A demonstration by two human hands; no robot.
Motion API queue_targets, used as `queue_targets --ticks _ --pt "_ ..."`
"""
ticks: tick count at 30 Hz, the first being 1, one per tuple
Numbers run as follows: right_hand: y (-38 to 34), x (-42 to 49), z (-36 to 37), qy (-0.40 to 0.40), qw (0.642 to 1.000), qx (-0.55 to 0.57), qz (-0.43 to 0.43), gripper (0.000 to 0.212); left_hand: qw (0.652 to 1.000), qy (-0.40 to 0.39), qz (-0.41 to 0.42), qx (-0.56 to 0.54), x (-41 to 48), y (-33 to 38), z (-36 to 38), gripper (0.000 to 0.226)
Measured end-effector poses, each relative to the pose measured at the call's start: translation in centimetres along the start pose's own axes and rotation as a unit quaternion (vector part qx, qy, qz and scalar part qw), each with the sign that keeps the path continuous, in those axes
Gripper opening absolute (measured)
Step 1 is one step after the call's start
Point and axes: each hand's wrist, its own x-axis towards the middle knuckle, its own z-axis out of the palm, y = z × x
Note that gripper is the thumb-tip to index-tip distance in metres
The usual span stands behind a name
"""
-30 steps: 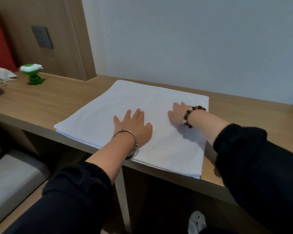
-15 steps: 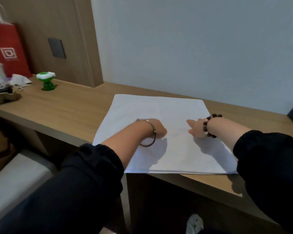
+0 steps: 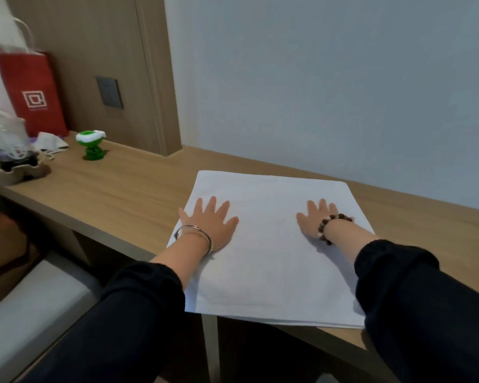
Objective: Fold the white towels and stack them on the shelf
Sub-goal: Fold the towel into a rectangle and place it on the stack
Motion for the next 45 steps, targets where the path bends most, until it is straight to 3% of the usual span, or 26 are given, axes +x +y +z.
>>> queue_targets --ticks 3,7,9,15,20,24,27,38,42,45 --pt "-2.0 1.6 -1.4 0.0 0.999 -0.034 0.027 0.067 1.0 -0.002 -0.01 0.006 -0.1 0.1 -0.1 0.063" --pt "-8.6 2.8 -0.6 0.067 0.981 0.016 -0.182 0.057 1.0 -0.003 -0.01 0.004 0.1 0.3 0.2 0.065" --pt "-9.8 3.6 -0.1 0.067 0.975 0.005 -0.213 0.056 1.0 0.0 -0.011 0.002 0.2 0.2 0.3 0.065" --pt "-7.1 6.9 -1.0 0.095 0.993 0.039 -0.058 0.06 0.999 -0.027 -0.02 0.019 0.0 0.6 -1.0 0.064" --pt "-7.3 7.3 -0.8 0.101 0.992 0.05 -0.056 0.059 0.991 -0.095 -0.034 0.089 4.3 3.1 -4.2 0.063" --pt "-7.1 7.6 -0.6 0.106 0.991 0.061 -0.056 0.058 0.996 -0.046 0.067 0.022 8.3 5.4 -2.7 0.057" --pt "-7.1 7.8 -0.3 0.11 0.99 0.058 -0.059 0.057 0.995 -0.026 0.097 -0.012 10.6 5.4 -1.4 0.053" --pt "-7.0 7.9 -0.3 0.119 0.989 0.056 -0.061 0.057 1.0 0.009 0.012 -0.005 12.9 -2.4 -1.1 0.06" --pt "-7.2 7.7 -0.5 0.111 0.99 0.052 -0.066 0.058 0.986 0.077 0.142 -0.042 11.6 -2.0 -0.9 0.049" --pt "-7.6 6.6 -1.2 0.136 0.987 0.043 -0.067 0.056 0.982 0.017 0.181 -0.046 10.2 -1.7 -0.6 0.05"
